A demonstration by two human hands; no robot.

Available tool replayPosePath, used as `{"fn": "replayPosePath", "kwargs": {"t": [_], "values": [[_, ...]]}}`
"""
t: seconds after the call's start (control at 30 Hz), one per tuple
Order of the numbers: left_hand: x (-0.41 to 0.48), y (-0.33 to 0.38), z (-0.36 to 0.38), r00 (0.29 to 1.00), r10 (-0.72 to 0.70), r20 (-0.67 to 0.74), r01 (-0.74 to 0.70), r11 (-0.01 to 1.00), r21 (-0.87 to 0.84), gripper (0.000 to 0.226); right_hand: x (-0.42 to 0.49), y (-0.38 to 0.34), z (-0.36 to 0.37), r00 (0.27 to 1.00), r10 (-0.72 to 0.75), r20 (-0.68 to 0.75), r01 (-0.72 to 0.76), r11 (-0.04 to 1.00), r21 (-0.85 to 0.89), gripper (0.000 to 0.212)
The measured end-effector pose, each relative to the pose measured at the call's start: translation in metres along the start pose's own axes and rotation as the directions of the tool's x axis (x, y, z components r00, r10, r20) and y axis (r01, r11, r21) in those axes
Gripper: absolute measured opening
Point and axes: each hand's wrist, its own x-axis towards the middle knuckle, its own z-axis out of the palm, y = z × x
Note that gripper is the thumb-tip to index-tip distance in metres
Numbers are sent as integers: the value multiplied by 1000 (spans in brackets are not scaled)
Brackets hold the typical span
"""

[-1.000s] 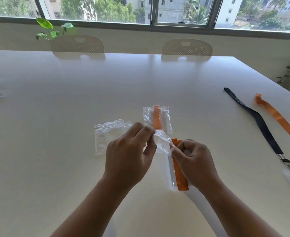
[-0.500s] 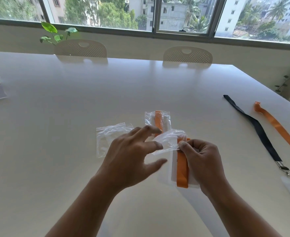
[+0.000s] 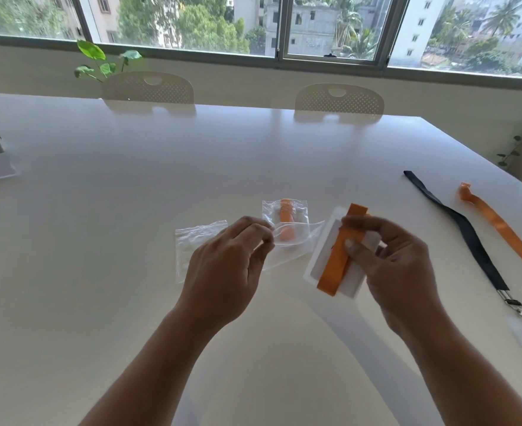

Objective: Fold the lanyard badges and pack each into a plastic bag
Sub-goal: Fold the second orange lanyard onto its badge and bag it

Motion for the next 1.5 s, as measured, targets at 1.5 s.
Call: {"fn": "replayPosePath", "kwargs": {"t": [1.5], "values": [[-3,35,7,692,-363,625,680,36,-732,34,33,-25,25,904,-338,263,316,941,125,44]]}}
